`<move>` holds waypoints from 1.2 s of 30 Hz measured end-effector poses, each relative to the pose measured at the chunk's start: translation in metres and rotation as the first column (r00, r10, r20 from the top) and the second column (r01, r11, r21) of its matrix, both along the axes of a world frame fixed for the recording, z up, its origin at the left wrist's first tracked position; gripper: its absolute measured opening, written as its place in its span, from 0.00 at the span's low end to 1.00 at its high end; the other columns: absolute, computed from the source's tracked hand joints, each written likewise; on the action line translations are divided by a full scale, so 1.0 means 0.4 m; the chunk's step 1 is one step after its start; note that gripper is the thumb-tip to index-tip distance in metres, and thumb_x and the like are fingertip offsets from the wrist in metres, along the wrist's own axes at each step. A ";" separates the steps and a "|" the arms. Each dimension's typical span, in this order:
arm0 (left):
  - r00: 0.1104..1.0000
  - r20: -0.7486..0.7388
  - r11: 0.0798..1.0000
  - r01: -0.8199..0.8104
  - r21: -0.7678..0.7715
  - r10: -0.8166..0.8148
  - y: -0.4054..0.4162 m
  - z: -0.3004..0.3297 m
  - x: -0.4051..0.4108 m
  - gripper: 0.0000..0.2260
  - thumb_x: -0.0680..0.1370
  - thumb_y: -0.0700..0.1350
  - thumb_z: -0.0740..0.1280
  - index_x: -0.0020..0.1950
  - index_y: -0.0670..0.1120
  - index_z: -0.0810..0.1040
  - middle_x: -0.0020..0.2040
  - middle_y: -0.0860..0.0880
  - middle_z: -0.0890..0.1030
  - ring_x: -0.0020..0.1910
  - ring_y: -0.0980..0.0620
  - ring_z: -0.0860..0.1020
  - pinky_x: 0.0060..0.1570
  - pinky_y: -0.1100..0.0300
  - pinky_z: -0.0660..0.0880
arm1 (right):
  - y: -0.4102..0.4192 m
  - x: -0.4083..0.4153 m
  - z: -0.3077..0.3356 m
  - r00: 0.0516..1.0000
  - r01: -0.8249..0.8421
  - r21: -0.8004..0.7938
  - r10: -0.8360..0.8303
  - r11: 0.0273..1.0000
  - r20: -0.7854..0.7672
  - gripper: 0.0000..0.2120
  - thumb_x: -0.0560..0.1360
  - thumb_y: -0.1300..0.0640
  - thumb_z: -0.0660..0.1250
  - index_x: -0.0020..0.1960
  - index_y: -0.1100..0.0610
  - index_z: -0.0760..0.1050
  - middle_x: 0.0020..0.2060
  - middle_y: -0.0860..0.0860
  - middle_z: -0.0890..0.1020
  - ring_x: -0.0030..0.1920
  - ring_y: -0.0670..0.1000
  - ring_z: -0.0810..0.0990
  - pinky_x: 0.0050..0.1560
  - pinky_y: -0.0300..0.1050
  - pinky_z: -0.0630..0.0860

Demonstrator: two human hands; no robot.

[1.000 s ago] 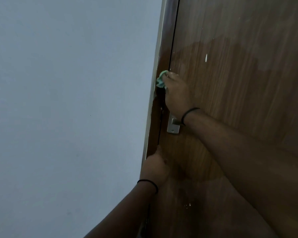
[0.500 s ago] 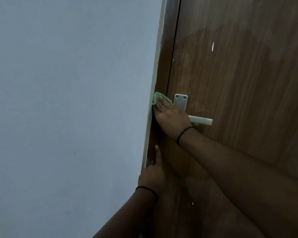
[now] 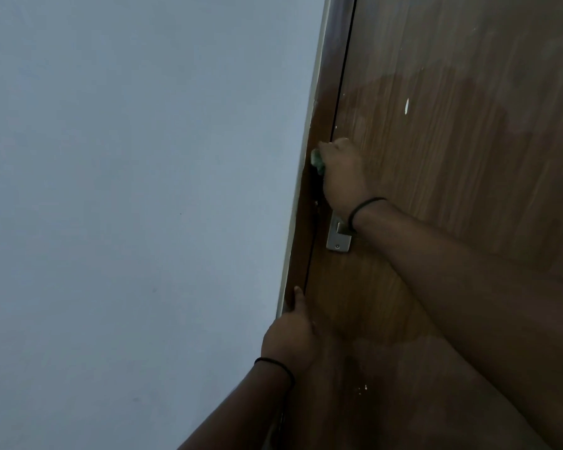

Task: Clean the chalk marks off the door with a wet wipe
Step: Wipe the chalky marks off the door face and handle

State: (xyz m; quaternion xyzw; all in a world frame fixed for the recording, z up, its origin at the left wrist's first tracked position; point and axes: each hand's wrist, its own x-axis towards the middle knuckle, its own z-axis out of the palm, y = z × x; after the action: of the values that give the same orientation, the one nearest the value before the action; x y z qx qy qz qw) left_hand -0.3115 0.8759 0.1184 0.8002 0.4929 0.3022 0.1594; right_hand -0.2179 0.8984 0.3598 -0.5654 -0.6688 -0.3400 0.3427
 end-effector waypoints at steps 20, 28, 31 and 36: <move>0.999 0.033 0.999 0.029 -0.040 -0.027 -0.009 -0.141 -0.055 0.36 0.78 0.50 0.58 0.79 0.50 0.40 0.50 0.45 0.82 0.44 0.45 0.81 0.45 0.51 0.80 | -0.058 -0.012 -0.392 0.877 0.085 -0.159 0.002 0.984 0.480 0.10 0.65 0.66 0.75 0.46 0.66 0.81 0.49 0.59 0.81 0.50 0.59 0.80 0.34 0.46 0.79; 0.995 0.087 0.997 0.049 0.052 -0.053 -0.016 -0.097 -0.069 0.22 0.80 0.52 0.60 0.73 0.51 0.62 0.50 0.49 0.83 0.44 0.50 0.82 0.46 0.57 0.80 | -0.146 0.100 -0.508 0.819 0.134 -0.325 0.080 0.936 0.568 0.09 0.67 0.59 0.77 0.46 0.57 0.82 0.45 0.51 0.81 0.43 0.49 0.78 0.35 0.38 0.74; 0.993 0.099 0.996 0.052 0.076 -0.059 -0.025 -0.050 -0.054 0.18 0.80 0.50 0.59 0.70 0.50 0.65 0.52 0.47 0.83 0.47 0.46 0.82 0.47 0.54 0.80 | -0.178 0.123 -0.443 0.906 0.072 -0.271 0.050 0.960 0.420 0.10 0.74 0.61 0.68 0.55 0.61 0.79 0.47 0.57 0.81 0.44 0.54 0.79 0.37 0.43 0.78; 0.990 0.115 0.993 0.074 0.090 -0.084 -0.040 0.004 -0.019 0.19 0.80 0.49 0.59 0.71 0.48 0.68 0.58 0.45 0.82 0.54 0.44 0.81 0.56 0.50 0.78 | -0.155 0.085 -0.329 0.881 0.125 -0.078 -0.074 0.989 0.468 0.25 0.71 0.67 0.67 0.68 0.66 0.71 0.62 0.63 0.77 0.63 0.61 0.77 0.58 0.52 0.78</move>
State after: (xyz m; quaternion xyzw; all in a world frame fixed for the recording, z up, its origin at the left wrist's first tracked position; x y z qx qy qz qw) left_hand -0.3190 0.8599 0.1198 0.8058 0.4370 0.3636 0.1657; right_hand -0.1839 0.8362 0.2284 -0.5187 -0.7185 -0.4463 0.1246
